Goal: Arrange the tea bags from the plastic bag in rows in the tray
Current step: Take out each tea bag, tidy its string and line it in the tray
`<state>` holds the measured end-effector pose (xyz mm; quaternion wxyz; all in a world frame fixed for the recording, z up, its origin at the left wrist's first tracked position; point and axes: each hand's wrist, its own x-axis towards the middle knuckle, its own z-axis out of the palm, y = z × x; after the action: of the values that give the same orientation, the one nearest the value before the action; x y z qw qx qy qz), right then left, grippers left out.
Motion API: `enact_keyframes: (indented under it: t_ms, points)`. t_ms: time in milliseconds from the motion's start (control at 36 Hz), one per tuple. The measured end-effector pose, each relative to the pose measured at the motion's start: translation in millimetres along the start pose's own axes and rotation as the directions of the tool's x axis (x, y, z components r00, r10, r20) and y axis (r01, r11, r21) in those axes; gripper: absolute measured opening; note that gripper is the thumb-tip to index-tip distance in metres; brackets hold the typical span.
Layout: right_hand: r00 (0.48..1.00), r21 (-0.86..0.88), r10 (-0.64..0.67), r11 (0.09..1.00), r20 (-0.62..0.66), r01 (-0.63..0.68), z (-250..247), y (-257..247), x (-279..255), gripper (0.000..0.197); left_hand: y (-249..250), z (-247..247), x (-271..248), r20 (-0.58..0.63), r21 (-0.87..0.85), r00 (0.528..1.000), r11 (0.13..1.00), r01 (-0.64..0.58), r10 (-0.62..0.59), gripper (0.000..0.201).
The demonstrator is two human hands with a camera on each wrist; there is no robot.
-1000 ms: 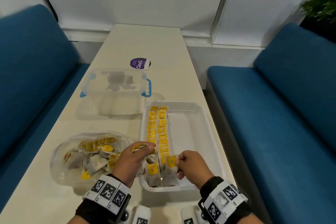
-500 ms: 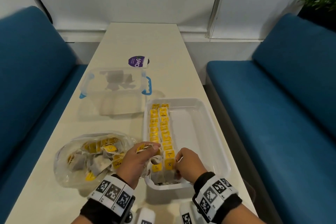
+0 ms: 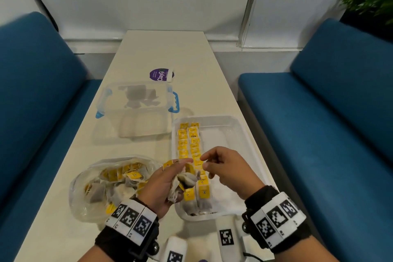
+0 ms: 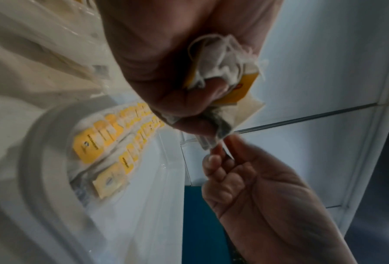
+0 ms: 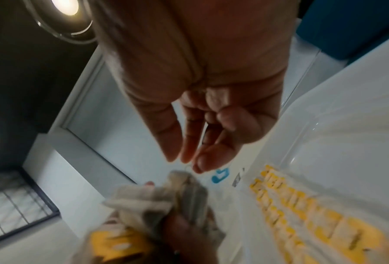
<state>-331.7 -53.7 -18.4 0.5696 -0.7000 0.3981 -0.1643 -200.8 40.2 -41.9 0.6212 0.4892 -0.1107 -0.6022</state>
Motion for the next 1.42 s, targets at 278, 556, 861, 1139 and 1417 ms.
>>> enact_keyframes:
  t_ms: [278, 556, 861, 1139, 1417]
  points:
    - [0.995, 0.016, -0.099, 0.995, -0.025, 0.099, 13, -11, -8, 0.01, 2, -5, 0, 0.05, 0.013, 0.999, 1.0, 0.005, -0.006, 0.022]
    - [0.977, -0.014, -0.132, 0.991, -0.165, 0.131, 5, -9, 2, 0.015, 3, -2, 8, 0.079, -0.021, 0.996, 0.999, -0.033, 0.035, 0.022]
    - [0.994, 0.199, -0.044, 0.978, -0.098, 0.063, -16, -20, 23, 0.017, 8, 7, 26, 0.075, 0.017, 0.992, 0.995, -0.101, 0.1, 0.034]
    - [0.987, 0.349, 0.041, 0.932, 0.156, -0.094, -26, -14, 30, 0.006, 4, 15, 33, 0.101, 0.138, 0.992, 0.987, -0.082, 0.068, 0.02]
    - [0.816, -0.159, -0.017, 0.978, 0.577, 0.133, -51, -24, 35, 0.041, 10, 8, 38, 0.218, 0.266, 0.963, 0.959, 0.095, -0.156, 0.02]
